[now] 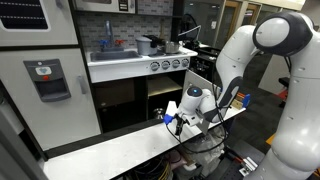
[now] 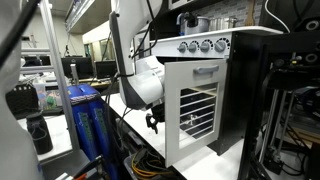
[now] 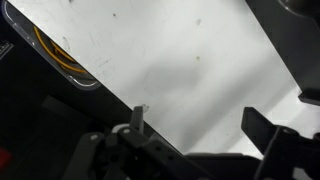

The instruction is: Open the kitchen cabinet, take the lid off the silver pot and put it in the kitchen cabinet

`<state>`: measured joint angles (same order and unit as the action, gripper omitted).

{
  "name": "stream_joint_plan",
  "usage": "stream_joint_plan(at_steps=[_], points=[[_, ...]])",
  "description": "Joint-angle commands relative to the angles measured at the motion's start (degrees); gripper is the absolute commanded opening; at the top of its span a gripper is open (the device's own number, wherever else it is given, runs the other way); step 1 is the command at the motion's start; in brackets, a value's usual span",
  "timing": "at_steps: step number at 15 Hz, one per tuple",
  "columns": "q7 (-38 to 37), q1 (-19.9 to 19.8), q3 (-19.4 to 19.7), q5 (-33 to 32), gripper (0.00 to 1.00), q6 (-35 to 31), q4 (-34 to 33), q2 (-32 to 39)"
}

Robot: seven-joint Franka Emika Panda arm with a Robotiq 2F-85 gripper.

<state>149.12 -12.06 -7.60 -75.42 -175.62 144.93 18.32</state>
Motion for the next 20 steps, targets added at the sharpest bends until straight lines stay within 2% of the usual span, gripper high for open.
stream_joint_plan(at_steps=[1, 10, 20], points=[[0.0, -2.49, -2.5, -3.6, 1.0, 0.61, -3.21, 3.37], [0.0, -3.39, -4.61, -8.62, 1.0, 4.51, -9.3, 8.4], [0.0, -3.24, -5.51, -11.55, 1.0, 3.93, -16.11, 13.15]])
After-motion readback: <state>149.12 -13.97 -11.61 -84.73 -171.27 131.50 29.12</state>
